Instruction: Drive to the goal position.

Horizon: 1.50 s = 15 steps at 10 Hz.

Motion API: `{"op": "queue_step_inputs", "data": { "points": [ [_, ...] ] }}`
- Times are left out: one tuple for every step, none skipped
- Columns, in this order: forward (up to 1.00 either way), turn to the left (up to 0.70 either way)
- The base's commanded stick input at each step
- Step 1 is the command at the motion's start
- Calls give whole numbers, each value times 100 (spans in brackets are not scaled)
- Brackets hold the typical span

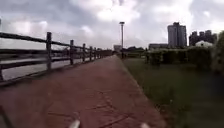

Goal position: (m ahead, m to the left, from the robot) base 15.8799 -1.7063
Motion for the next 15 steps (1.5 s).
{"op": "queue_step_inputs", "data": {
  "points": [
    [70,0],
    [70,0],
    [70,0],
    [70,0],
    [70,0],
    [70,0],
    [70,0],
    [70,0],
    [70,0],
    [70,0],
    [70,0],
    [70,0],
    [70,0],
    [70,0],
    [70,0]
  ]
}}
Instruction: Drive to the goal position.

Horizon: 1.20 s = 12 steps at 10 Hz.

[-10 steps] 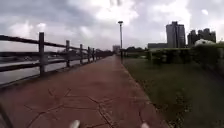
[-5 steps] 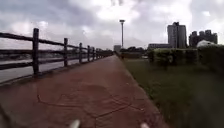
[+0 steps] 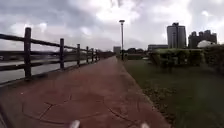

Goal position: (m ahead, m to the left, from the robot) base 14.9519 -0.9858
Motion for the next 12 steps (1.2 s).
{"op": "queue_step_inputs", "data": {
  "points": [
    [70,0],
    [70,0],
    [70,0],
    [70,35],
    [70,35],
    [70,35],
    [70,35],
    [70,35],
    [70,21],
    [70,0],
    [70,0],
    [70,0]
  ]
}}
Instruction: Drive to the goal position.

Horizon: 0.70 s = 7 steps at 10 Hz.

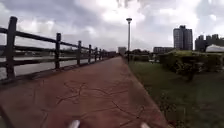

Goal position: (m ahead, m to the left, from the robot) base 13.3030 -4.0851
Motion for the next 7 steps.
{"op": "queue_step_inputs", "data": {
  "points": [
    [70,0],
    [70,0],
    [70,0],
    [70,-2],
    [70,-18],
    [70,-35],
    [70,0]
  ]
}}
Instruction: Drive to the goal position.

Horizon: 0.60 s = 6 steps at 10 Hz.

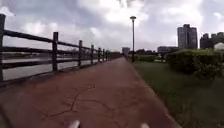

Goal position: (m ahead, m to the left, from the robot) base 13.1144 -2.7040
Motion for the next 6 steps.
{"op": "queue_step_inputs", "data": {
  "points": [
    [70,0],
    [70,0],
    [70,0],
    [70,0],
    [70,0],
    [70,0]
  ]
}}
